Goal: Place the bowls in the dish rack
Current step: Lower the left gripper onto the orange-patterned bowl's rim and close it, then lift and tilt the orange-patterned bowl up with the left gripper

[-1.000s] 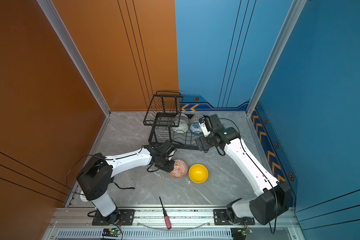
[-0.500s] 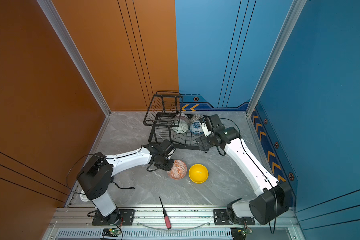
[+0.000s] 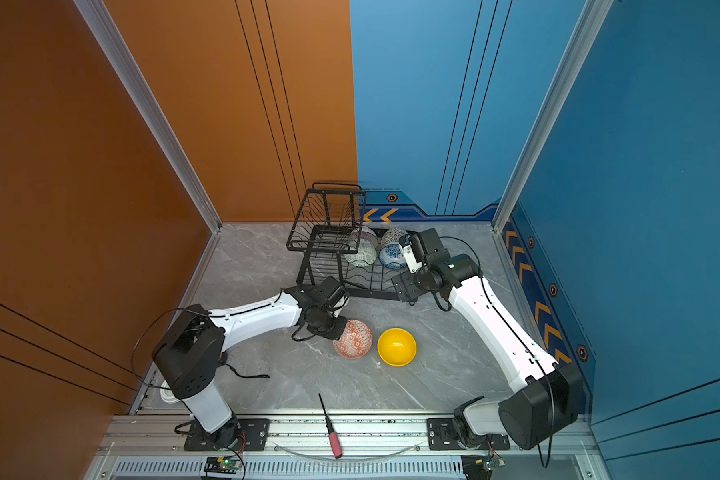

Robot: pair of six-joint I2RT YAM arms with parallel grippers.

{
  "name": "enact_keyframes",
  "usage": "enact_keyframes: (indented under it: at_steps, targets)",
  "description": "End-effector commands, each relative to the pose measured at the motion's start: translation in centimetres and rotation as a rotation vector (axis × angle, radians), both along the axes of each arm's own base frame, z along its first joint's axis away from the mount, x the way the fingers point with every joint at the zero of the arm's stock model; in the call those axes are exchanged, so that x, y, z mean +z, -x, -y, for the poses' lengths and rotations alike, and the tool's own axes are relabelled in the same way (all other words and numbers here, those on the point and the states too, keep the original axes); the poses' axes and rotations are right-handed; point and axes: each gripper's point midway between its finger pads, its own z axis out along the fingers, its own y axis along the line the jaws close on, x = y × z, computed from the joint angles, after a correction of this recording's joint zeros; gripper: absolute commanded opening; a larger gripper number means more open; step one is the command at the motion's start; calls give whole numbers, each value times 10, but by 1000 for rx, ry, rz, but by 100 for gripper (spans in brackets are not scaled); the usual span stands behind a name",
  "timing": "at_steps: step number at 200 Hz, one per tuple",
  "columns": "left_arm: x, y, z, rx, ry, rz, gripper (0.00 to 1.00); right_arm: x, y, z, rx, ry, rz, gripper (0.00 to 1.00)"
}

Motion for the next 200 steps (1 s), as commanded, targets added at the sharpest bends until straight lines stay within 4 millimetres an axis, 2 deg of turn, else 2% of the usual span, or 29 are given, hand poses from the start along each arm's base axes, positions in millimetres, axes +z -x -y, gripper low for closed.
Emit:
enact_keyframes:
  at_steps: [1,56,115,150,200]
  targets:
    - [19,-4,-10,-2,1,45,0,6,-1,2,-6,-6,23,100]
    - [55,-13,-24,34,34,146,0,6,2,-1,-8,-24,21,100]
    - [113,-32,-32,113,92,327,0,21,6,-11,-20,-115,59,100]
    - [138,-38,-29,131,142,385,0,26,11,-30,-3,-180,70,100]
    - [155,-43,-15,120,169,425,0,28,16,-65,41,-275,76,100]
